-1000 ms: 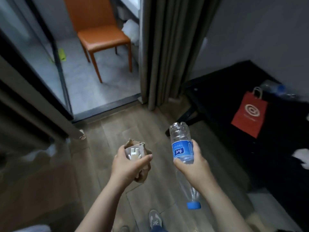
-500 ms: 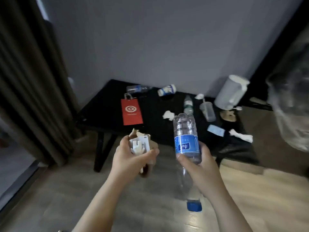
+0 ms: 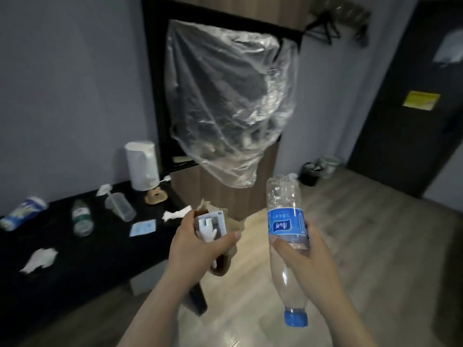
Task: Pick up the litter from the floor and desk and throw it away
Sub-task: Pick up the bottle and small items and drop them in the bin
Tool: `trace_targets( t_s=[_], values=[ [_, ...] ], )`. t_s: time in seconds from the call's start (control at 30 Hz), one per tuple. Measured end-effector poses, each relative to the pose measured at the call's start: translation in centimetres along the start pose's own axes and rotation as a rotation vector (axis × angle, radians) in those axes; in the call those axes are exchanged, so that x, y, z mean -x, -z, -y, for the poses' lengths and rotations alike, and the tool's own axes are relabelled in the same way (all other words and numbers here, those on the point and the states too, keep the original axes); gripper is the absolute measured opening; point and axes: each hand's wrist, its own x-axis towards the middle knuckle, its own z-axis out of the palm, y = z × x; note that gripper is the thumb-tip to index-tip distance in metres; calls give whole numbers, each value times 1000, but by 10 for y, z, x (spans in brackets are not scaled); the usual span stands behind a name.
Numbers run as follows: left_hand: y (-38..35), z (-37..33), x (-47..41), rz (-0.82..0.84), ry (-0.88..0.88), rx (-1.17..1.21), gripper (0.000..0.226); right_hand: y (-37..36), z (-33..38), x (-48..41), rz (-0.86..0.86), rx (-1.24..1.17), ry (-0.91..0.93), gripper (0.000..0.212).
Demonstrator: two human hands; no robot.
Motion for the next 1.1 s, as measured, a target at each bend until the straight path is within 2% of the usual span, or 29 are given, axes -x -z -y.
trace_targets(
  t_s=[0.2, 0.43, 0.63, 0.8, 0.9, 1.1],
  values=[
    [-143, -46, -43, 166, -94, 107, 54, 110, -1, -65, -189, -3, 59, 43],
    [-245, -70, -97, 282, -130, 239, 61, 188, -20, -132, -315, 34, 62, 45],
    [-300, -73, -172, 409, -110, 288, 72, 208, -43, -202, -420, 68, 59, 49],
    [-333, -74, -261, 478, -169, 306, 61, 203, -54, -279, -507, 73, 47, 58],
    [-348, -79, -321, 494, -172, 289, 73, 195, -55, -328, -552, 86, 34, 57],
    [-392, -73, -420, 523, -156, 234, 81, 188, -69, -417, -572, 88, -3, 57]
  ],
)
